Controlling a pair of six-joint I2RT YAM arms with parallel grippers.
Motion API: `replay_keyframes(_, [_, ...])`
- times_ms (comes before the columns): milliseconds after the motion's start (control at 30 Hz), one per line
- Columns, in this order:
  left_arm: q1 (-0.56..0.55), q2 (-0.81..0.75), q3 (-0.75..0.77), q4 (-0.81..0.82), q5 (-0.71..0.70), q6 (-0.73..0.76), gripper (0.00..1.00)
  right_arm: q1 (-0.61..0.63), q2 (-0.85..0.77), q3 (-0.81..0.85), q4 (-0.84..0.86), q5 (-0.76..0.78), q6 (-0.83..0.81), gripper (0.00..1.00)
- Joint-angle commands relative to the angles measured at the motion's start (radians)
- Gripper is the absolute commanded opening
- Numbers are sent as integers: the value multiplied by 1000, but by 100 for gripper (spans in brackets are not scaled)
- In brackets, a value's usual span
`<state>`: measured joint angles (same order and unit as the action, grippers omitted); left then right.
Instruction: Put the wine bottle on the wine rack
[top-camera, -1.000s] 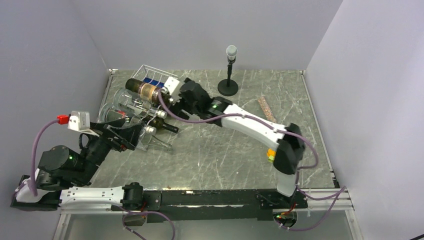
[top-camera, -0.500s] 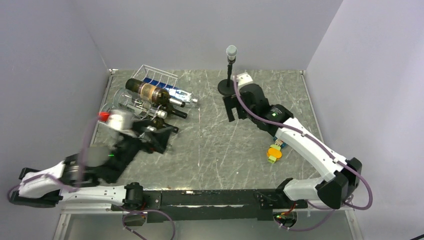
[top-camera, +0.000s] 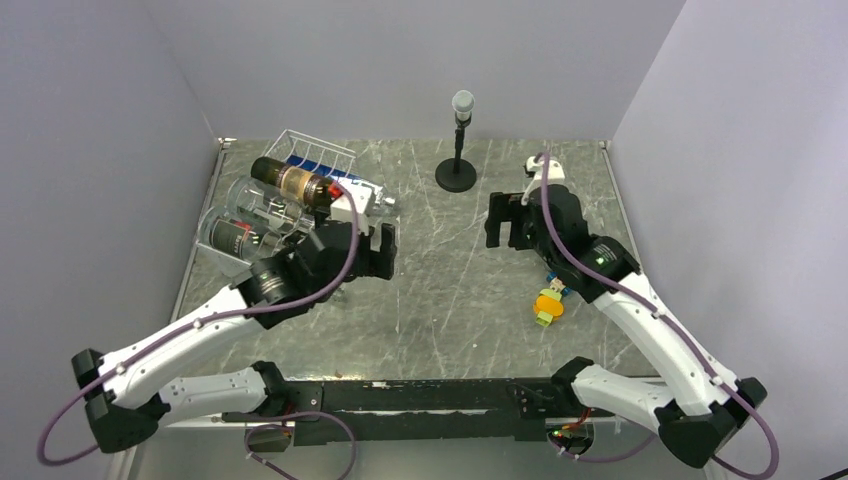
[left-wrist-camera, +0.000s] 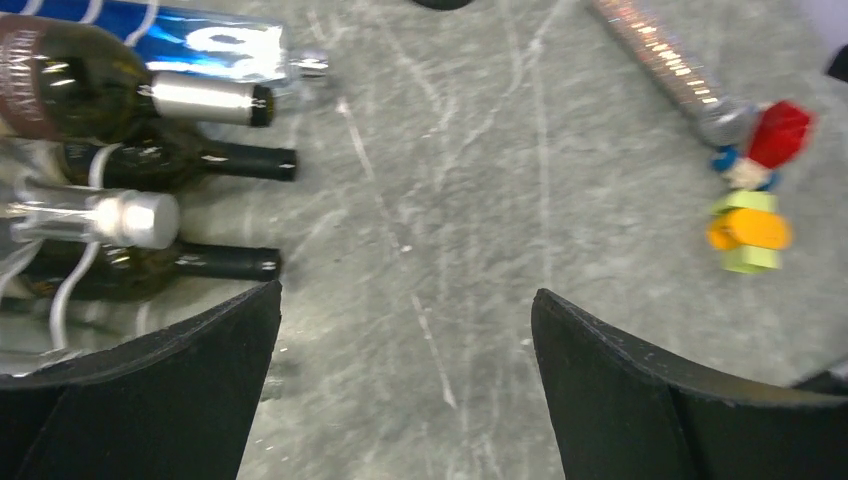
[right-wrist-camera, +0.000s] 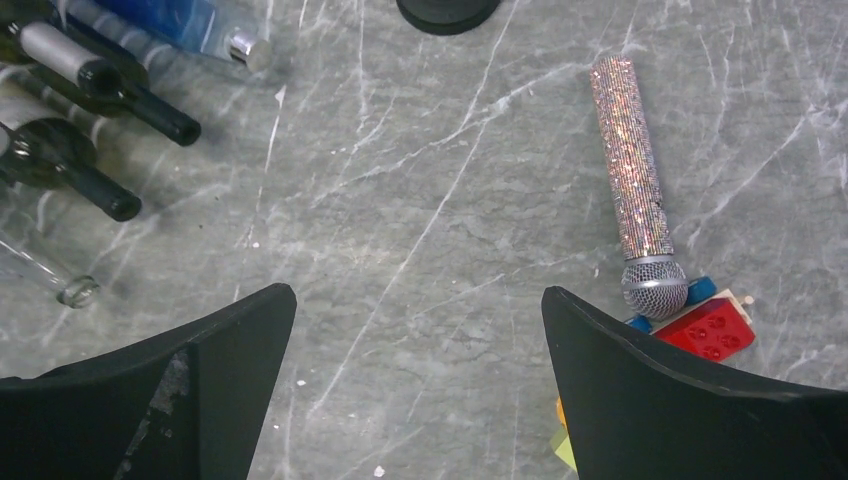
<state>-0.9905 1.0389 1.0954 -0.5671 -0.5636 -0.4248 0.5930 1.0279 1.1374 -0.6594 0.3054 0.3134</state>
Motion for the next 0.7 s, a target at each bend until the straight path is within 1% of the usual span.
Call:
replay_keyframes(0, [61, -128, -59, 131, 269, -19, 99, -13, -86, 13, -18, -9, 73, 100])
replay_keyframes(133, [72, -184, -63, 124, 247, -40, 99, -15, -154, 48, -53, 27, 121, 100])
replay_keyframes(267, [71, -229, -28, 64, 202, -38, 99, -15, -208, 84, -98, 54, 94, 100])
replay_keyframes(500, [73, -298, 70, -61, 171, -40, 99, -15, -241, 171, -233, 87, 72, 100])
replay_keyframes(567, [72, -316, 99, -88, 162, -37, 99, -15, -255, 189, -248, 74, 60, 100])
replay_keyframes(667, [72, -328, 141, -137, 131, -34, 99, -15, -280, 216, -252, 3, 5, 100])
